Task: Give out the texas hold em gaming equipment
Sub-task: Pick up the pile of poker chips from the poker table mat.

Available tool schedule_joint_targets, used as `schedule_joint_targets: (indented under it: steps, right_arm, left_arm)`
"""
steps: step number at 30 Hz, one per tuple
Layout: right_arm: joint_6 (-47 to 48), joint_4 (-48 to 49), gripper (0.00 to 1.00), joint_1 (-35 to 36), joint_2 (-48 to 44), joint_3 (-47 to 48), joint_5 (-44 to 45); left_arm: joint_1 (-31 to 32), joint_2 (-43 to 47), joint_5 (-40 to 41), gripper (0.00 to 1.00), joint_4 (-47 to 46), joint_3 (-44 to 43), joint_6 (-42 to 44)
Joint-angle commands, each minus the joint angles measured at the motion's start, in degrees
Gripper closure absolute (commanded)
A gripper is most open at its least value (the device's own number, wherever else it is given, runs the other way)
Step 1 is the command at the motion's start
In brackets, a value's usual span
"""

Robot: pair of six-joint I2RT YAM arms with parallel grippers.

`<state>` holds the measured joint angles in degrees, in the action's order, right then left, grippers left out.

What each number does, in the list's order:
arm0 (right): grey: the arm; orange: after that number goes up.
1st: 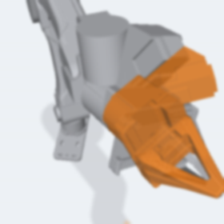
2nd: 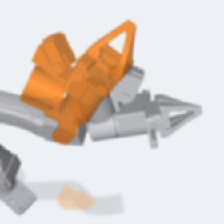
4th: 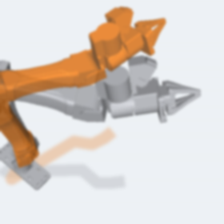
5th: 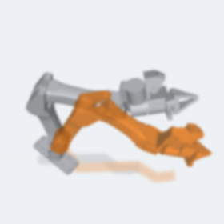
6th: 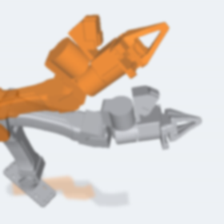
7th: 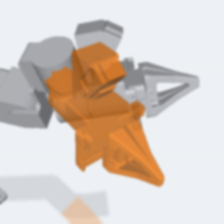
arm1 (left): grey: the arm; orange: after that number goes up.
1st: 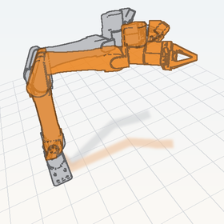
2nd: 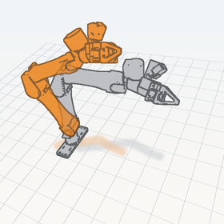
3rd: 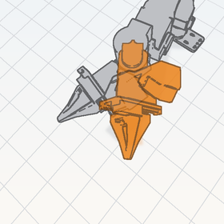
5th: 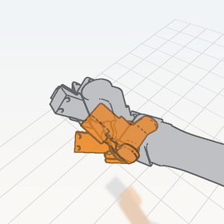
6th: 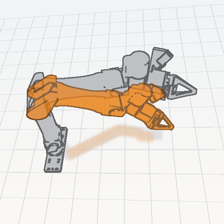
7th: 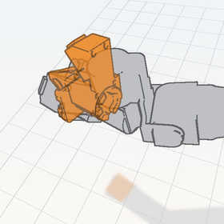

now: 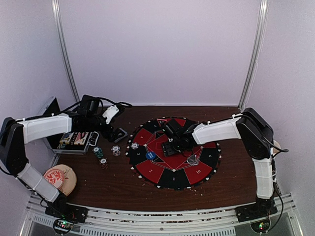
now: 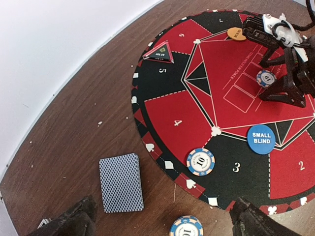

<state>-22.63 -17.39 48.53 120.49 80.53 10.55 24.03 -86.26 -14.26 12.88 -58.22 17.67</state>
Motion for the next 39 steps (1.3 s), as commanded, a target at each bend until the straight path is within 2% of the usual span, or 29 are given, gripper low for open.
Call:
schedule_joint_targets:
  steps: [1, 16, 32, 39]
  right_arm:
    - [0.5, -1.7, 0.23, 0.6, 2.0, 0.8, 1.8]
    - [-1.0, -1.3, 0.35, 0.7, 1.0, -1.8, 2.5]
    - [-2.0, 0.3, 0.39, -0.2, -0.9, -5.3, 0.2]
    - [-1.9, 0.6, 0.47, -0.2, -0.9, -5.3, -0.4]
  left_arm:
    - [-0.2, 1.5, 0.8, 0.02, -3.7, 1.0, -0.7]
    - [-0.2, 3.4, 1.4, 0.02, -4.7, 2.0, -1.1]
    - [-0.2, 3.9, 1.8, 0.02, -5.4, 2.4, -1.2]
    - [-0.2, 3.9, 2.2, 0.02, -5.4, 2.3, -1.3]
